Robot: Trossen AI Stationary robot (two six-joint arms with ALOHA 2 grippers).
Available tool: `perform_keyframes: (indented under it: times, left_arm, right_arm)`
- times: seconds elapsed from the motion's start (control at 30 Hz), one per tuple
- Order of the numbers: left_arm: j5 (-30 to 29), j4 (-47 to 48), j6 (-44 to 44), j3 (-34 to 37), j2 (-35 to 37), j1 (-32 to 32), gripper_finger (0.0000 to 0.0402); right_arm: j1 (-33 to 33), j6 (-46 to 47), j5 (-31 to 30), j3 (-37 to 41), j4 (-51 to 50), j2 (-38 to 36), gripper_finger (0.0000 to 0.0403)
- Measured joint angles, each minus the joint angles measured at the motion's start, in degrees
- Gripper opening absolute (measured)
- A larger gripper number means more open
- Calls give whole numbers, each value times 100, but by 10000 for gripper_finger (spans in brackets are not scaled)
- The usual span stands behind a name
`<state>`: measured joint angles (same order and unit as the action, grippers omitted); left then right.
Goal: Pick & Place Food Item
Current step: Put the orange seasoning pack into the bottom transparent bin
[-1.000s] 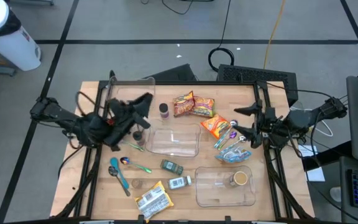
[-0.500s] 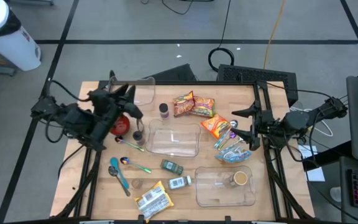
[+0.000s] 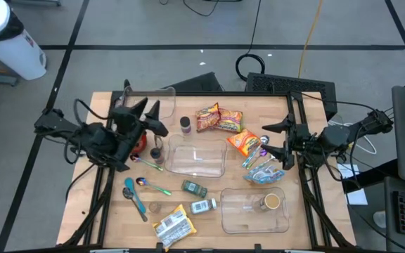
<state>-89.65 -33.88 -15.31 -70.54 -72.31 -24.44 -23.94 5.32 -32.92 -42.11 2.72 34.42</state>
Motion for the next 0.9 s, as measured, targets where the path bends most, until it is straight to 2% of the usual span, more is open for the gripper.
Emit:
perform_keyframes:
  times: [0.07,0.2,0.4,0.47,0.53,0.73,0.9]
  left_arm:
    - [418,24,86,7,-31,1,211]
    - [2518,384,823,-2,-73,126,193]
    - [5285,1456,2945,-2,-73,762,160]
    - [6028,1681,3538,-2,-83,1069,151]
    - [6416,2006,3964,-2,-77,1400,144]
    - [6683,3241,4412,-16,65,2085,140]
    - [6808,5375,4787,-421,431,2438,156]
  right_arm:
    - [0,0,0,0,0,2,320]
    - [0,-15,2,0,0,2,320]
    - [2,-40,15,0,0,26,320]
    - [2,-41,15,0,0,26,320]
    - [2,-40,9,0,0,28,320]
    - [2,45,5,0,0,27,320]
    - [2,106,-13,0,-4,27,320]
